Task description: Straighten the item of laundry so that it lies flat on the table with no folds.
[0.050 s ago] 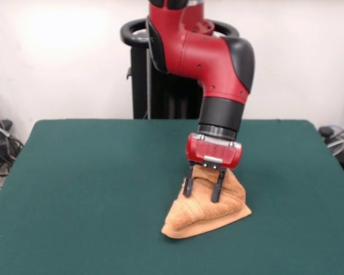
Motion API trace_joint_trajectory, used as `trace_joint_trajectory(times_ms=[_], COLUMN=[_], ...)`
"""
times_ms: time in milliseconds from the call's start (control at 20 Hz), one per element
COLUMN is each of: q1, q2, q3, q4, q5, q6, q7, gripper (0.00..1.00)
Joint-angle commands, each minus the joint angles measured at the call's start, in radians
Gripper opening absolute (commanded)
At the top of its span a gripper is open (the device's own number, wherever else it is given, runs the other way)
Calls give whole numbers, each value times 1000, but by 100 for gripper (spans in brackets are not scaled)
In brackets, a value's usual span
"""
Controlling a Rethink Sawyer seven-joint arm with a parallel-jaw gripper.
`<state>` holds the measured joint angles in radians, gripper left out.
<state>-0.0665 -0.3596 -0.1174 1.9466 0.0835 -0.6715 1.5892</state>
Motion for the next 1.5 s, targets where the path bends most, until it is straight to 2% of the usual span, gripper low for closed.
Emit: trace_joint_trajectory(times_ms=[50,200,550,600,850,1000,1200,1500], q1=[33,14,29,28,-41,-27,-54,-53], q2=[69,108,123,124,110,92,58,-19], q3=[137,141,108,107,165,167,197,192], q4=[-42,-77,-87,-81,-59,-38,-15,35], q5=[76,44,63,69,29,52,28,44], q6=[-21,-43,-46,-49,44,38,81,133], q7=[309,300,248,247,281,284,283,254], gripper=[100,100,100,0,0,0,0,0])
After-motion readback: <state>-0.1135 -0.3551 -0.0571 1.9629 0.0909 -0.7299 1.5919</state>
